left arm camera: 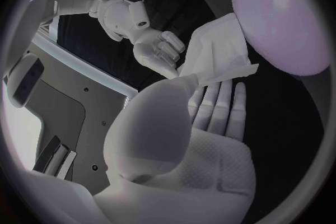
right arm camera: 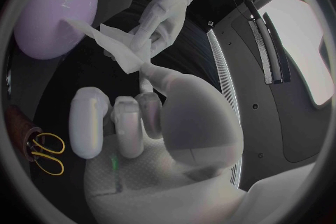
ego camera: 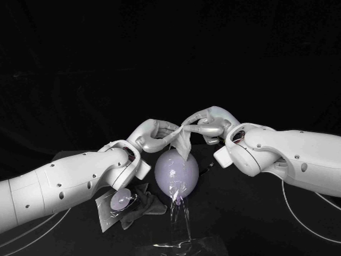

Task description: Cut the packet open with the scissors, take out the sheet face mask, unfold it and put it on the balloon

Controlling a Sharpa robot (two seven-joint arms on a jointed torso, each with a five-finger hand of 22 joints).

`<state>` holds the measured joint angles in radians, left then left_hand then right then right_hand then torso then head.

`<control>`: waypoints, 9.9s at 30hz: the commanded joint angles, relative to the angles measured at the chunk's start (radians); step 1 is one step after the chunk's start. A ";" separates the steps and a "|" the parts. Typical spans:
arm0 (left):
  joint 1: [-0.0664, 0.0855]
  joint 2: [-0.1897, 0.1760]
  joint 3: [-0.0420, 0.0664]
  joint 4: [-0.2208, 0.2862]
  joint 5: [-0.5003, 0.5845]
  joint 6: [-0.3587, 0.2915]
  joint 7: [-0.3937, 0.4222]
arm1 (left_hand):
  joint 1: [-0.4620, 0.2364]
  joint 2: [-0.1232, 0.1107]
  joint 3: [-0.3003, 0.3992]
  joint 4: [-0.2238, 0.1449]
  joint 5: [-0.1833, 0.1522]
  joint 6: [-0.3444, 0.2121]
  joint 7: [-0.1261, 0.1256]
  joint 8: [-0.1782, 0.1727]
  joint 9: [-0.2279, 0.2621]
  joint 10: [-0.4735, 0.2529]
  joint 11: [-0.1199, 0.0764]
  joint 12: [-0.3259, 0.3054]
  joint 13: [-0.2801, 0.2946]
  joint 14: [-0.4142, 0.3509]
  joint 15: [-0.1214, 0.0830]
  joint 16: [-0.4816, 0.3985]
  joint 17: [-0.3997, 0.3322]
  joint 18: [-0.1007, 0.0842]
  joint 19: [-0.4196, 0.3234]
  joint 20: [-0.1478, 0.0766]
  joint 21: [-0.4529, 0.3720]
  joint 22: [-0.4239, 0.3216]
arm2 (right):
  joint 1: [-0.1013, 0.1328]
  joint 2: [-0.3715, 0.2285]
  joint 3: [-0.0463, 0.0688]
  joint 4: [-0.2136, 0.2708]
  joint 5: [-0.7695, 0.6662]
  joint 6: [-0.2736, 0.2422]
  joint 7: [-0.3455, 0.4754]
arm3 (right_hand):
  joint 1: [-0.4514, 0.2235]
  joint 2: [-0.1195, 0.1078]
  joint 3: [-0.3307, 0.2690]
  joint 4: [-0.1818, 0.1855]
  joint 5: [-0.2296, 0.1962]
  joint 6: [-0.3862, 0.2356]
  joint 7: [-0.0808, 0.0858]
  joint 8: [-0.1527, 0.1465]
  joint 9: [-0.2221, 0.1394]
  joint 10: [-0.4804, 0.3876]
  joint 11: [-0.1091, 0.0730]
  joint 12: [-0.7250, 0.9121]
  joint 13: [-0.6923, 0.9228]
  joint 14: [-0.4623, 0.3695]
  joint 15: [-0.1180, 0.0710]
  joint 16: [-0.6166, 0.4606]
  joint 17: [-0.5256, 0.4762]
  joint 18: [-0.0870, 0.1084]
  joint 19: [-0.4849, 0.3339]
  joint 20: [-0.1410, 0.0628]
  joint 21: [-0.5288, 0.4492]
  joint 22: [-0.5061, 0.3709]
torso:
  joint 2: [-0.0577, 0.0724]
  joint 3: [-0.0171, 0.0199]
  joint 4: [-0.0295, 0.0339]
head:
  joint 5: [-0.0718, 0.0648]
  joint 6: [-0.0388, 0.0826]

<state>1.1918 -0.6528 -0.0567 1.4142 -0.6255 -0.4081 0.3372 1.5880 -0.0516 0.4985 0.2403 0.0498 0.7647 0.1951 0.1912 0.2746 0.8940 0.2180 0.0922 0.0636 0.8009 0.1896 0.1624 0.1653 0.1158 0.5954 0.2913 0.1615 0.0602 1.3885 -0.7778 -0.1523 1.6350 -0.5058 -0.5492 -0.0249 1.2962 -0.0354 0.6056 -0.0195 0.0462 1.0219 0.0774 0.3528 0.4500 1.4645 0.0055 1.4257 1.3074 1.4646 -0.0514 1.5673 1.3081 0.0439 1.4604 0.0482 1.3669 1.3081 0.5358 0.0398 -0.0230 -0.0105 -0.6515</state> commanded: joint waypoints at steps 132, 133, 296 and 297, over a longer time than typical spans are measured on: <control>0.002 -0.018 0.001 -0.025 0.480 0.277 -0.033 | -0.201 -0.150 -0.085 -0.023 -0.001 0.129 0.024 0.088 0.033 0.189 -0.045 -0.027 0.003 0.134 -0.039 -0.021 0.053 0.012 0.170 -0.001 -0.005 0.008 | 0.001 0.024 0.000 -0.045 -0.064 0.026 -0.058 | -0.009 0.006 0.012 -0.004 0.002 0.005 0.002 0.033 0.082 0.036 -0.003 0.006 0.157 0.106 -0.007 0.003 0.263 0.001 0.017 0.002 -0.002 0.184 | 0.000 0.0005 -0.0005 | -0.013 -0.011; 0.002 -0.018 0.001 -0.025 0.471 0.272 -0.033 | -0.213 -0.174 -0.110 -0.020 0.000 0.114 0.034 0.078 0.028 0.173 -0.037 -0.031 0.001 0.129 -0.034 -0.024 0.054 0.008 0.163 0.000 -0.010 0.007 | 0.001 0.024 0.000 -0.046 -0.066 0.025 -0.058 | -0.010 0.006 0.013 -0.005 0.002 0.004 0.002 0.034 0.082 0.036 -0.003 0.006 0.157 0.106 -0.007 0.003 0.263 0.001 0.018 0.002 -0.001 0.185 | 0.000 0.0005 -0.0005 | -0.013 -0.011; -0.002 0.082 0.002 -0.047 0.141 -0.185 -0.115 | 0.022 -0.093 -0.008 0.009 0.000 -0.072 0.073 0.240 -0.054 -0.069 0.008 0.137 0.000 -0.050 0.012 0.044 -0.013 -0.047 -0.102 0.000 -0.049 0.000 | 0.076 0.098 0.000 -0.045 -0.678 0.148 -0.445 | -0.021 -0.004 0.038 -0.026 0.003 0.008 -0.002 0.046 0.094 0.043 -0.007 0.012 0.164 0.106 -0.011 0.003 0.263 -0.006 0.034 -0.001 0.032 0.198 | -0.002 -0.0015 0.0005 | -0.014 0.048; -0.002 0.082 0.002 -0.046 0.144 -0.178 -0.109 | 0.018 -0.094 0.008 0.006 0.001 -0.061 0.069 0.242 -0.055 -0.062 0.004 0.136 0.000 -0.043 0.010 0.045 -0.012 -0.046 -0.099 0.000 -0.048 0.000 | 0.076 0.098 0.000 -0.046 -0.677 0.149 -0.445 | -0.021 -0.004 0.038 -0.026 0.003 0.008 -0.002 0.046 0.094 0.043 -0.007 0.012 0.164 0.106 -0.011 0.003 0.263 -0.006 0.034 -0.001 0.032 0.198 | -0.002 -0.0017 0.0002 | -0.014 0.048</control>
<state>1.1887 -0.5718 -0.0557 1.3649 -0.5080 -0.5976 0.1819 1.6116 -0.1463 0.4999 0.2473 0.0498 0.6994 0.1858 0.4307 0.2201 0.8271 0.2217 0.2275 0.0645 0.7534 0.1984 0.2022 0.1517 0.0835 0.4882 0.2914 0.1085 0.0590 1.4641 -0.6809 -0.1527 1.5895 -1.1849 -0.4184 -0.4699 1.2764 -0.0474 0.6388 -0.0442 0.0463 1.0229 0.0736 0.3757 0.4500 1.4643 0.0053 1.4340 1.3073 1.4664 -0.0532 1.5673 1.3074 0.0435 1.4599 0.0481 1.3960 1.3078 0.5333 0.0385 -0.0230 -0.0237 -0.6030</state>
